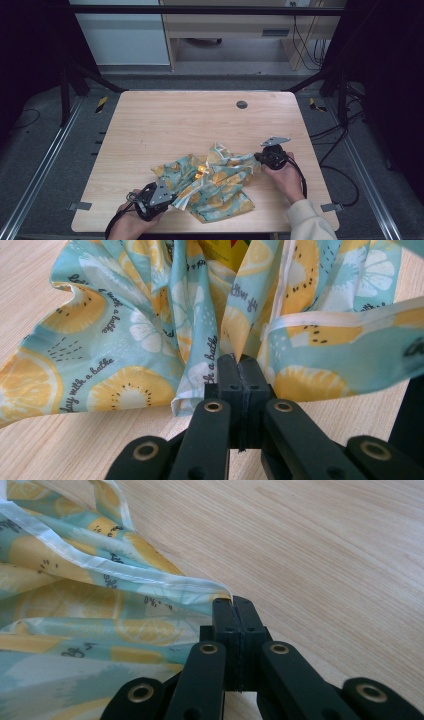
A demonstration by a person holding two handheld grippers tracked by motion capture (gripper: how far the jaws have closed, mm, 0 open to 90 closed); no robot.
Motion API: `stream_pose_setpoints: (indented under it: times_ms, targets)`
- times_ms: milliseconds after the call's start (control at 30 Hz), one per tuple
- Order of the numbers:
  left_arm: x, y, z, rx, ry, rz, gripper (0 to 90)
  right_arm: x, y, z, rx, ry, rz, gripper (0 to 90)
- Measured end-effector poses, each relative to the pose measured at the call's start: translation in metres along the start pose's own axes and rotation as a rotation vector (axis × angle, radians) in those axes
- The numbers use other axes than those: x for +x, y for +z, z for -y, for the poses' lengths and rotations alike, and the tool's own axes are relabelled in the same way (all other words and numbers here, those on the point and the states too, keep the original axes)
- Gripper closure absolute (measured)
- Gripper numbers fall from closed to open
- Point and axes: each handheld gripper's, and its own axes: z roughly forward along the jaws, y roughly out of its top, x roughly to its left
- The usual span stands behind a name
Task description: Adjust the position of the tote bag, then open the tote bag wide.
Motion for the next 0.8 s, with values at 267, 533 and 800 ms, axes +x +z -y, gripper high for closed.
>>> stream_pose_setpoints:
  times_ms: [267, 533, 800]
  targets:
    - [-0.002, 0.002, -0.001, 0.02, 0.01, 0.003, 90.0, -0.004, 0.001, -0.001, -0.006, 0.019, 0.008, 90.0]
    - [-0.007, 0.001, -0.001, 0.004, -0.011, -0.009, 90.0, -0.006, 0.005, -0.001, -0.007, 0.033, 0.011, 90.0]
    - [-0.002, -0.014, 0.0, -0.125, -0.087, -0.076, 61.4, -0.004, -0.02, -0.005, -0.117, 0.082, 0.019, 58.6]
